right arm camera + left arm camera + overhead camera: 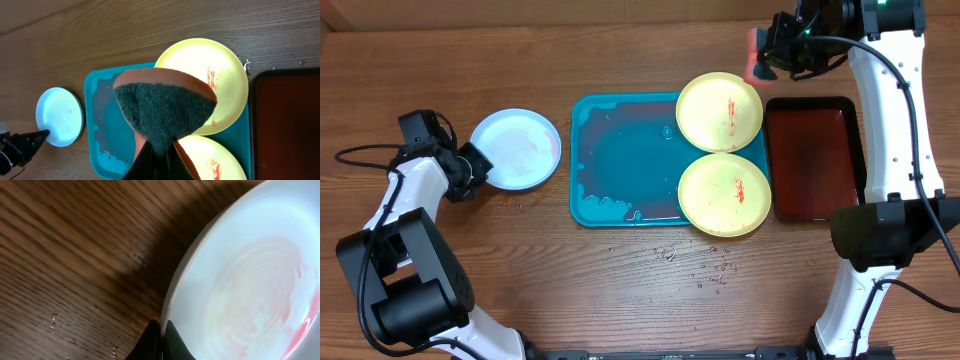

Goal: Clean dirty plates on tray and stack at the side
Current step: 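Release the white plate and raise the left gripper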

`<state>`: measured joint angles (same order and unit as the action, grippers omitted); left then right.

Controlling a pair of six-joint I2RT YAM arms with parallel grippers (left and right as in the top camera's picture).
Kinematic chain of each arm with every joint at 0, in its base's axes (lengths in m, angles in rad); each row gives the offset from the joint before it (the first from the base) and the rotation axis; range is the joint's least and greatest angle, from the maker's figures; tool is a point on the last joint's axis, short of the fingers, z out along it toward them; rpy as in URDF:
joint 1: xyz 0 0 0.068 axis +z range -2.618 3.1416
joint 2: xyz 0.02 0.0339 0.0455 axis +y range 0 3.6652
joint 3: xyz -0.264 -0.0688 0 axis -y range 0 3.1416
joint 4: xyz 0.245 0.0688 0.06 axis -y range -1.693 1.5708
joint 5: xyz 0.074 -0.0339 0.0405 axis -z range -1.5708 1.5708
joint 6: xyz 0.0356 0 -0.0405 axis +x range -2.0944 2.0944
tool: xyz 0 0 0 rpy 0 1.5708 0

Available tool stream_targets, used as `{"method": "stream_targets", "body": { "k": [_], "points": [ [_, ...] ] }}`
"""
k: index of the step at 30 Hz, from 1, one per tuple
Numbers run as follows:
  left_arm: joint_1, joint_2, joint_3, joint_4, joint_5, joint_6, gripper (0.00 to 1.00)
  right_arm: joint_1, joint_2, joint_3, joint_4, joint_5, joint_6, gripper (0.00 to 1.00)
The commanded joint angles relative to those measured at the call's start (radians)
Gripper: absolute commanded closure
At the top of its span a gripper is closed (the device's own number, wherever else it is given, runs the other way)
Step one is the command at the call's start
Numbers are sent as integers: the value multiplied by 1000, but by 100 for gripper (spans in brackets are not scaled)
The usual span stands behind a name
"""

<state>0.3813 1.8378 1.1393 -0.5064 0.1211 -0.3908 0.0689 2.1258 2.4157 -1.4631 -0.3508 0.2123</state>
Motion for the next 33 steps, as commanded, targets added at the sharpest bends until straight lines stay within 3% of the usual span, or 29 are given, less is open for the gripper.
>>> {"method": "stream_targets", "body": {
  "k": [1, 5, 6, 9, 10, 11, 13, 18, 24, 29, 33],
  "points": [
    [-2, 6, -6, 7, -54, -17, 96, 1, -5, 9, 2, 2, -5, 96],
    [-2, 6, -6, 8, -52, -17, 96, 1, -5, 9, 2, 2, -5, 96],
    [-2, 6, -6, 8, -50, -16, 89, 1, -5, 9, 2, 2, -5, 96],
    [-3, 6, -6, 5, -49, -16, 53, 1, -5, 9, 2, 2, -5, 96],
    [-3, 6, -6, 5, -46, -16, 33, 1, -5, 9, 1, 2, -4, 96],
    [-3, 6, -6, 5, -41, -12, 21, 1, -5, 9, 1, 2, -4, 96],
    [-3, 6, 1, -13, -38, -4, 13, 1, -5, 9, 0, 2, -4, 96],
    [-4, 6, 95, -134, -16, 81, 16, 1, -5, 9, -3, 2, -4, 96],
    [-55, 6, 352, -376, -16, 167, 19, 1, -5, 9, -2, 3, -4, 96],
    [-243, 6, 599, -542, 2, 205, 23, 1, -5, 9, -1, 3, -4, 96],
    [-391, 10, 692, -533, -2, 193, 20, 1, -5, 9, -1, 3, -5, 96]
  ]
}}
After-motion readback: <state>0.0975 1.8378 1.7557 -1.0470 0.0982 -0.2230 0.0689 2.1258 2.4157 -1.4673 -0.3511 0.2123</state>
